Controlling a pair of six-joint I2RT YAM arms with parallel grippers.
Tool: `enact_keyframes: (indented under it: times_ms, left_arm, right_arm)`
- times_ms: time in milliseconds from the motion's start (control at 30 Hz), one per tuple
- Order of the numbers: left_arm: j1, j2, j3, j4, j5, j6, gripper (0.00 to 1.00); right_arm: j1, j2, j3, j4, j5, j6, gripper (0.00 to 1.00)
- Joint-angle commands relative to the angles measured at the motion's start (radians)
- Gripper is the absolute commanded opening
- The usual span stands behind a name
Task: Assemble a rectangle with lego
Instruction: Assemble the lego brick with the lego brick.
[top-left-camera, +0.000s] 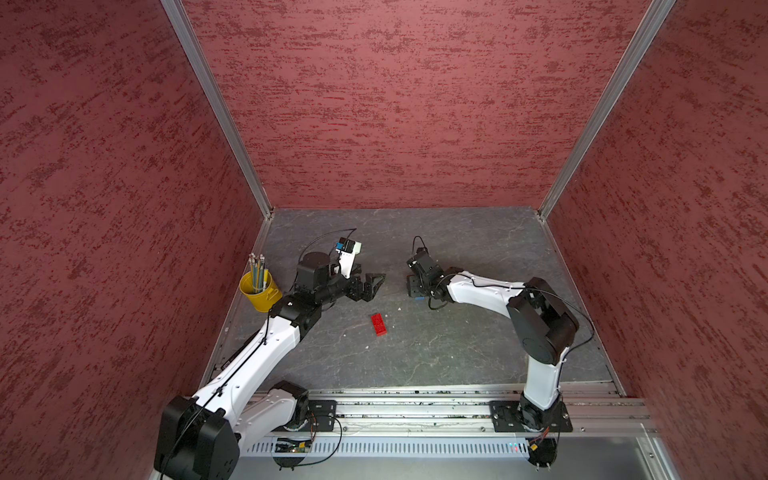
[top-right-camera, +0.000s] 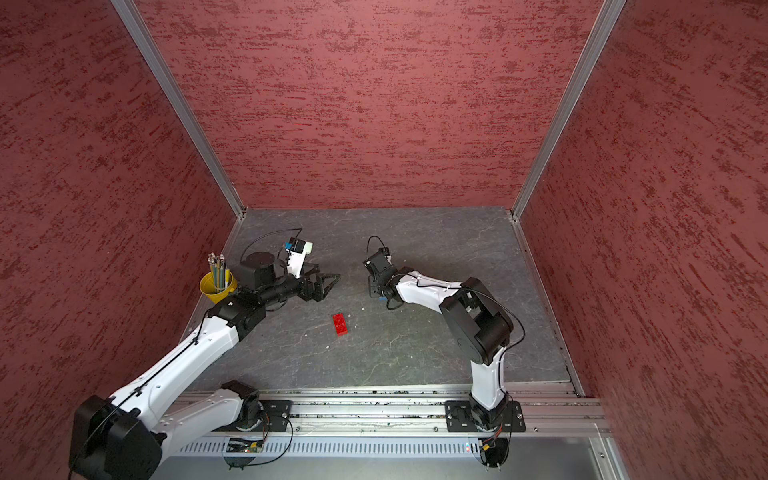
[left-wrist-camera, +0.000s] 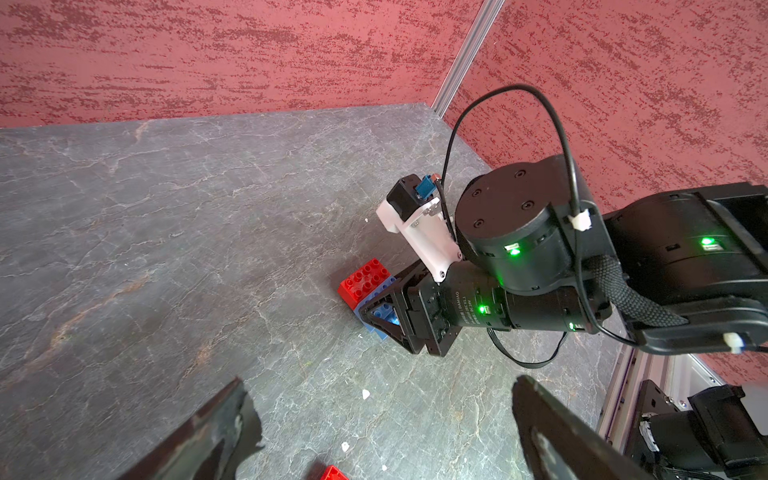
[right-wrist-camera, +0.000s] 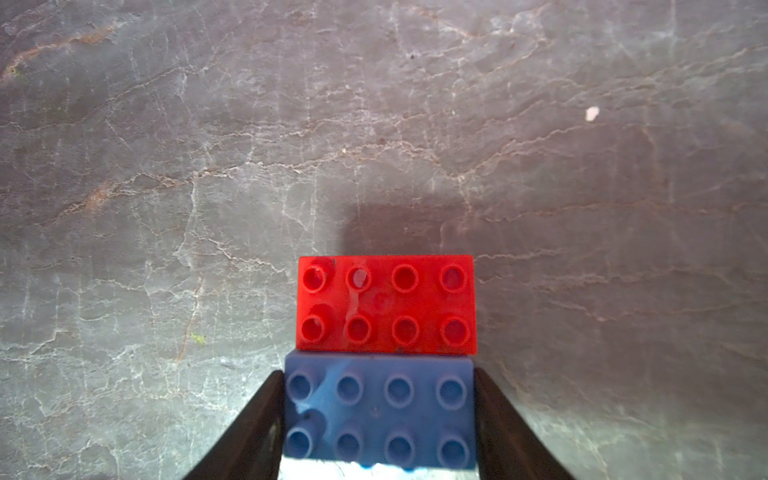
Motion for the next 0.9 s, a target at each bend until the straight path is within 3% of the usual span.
enact_keyframes:
  times_ms: [0, 533, 867]
  left_arm:
    - [0.007, 0.002, -0.009, 0.002, 0.006, 0.013, 1.00]
    - [0.007, -0.001, -0.009, 0.005, 0.015, 0.009, 1.00]
    - [0.008, -0.016, -0.012, 0.008, 0.016, 0.007, 1.00]
  right_arm:
    - [-0.010, 0.073, -0.060, -0.105, -0.030, 0.034, 0.59]
    - [0.002, 0.050, -0.059, -0.131, -0.010, 0.177, 0.59]
    - [0.004, 0.033, -0.011, -0.168, 0.023, 0.195, 0.60]
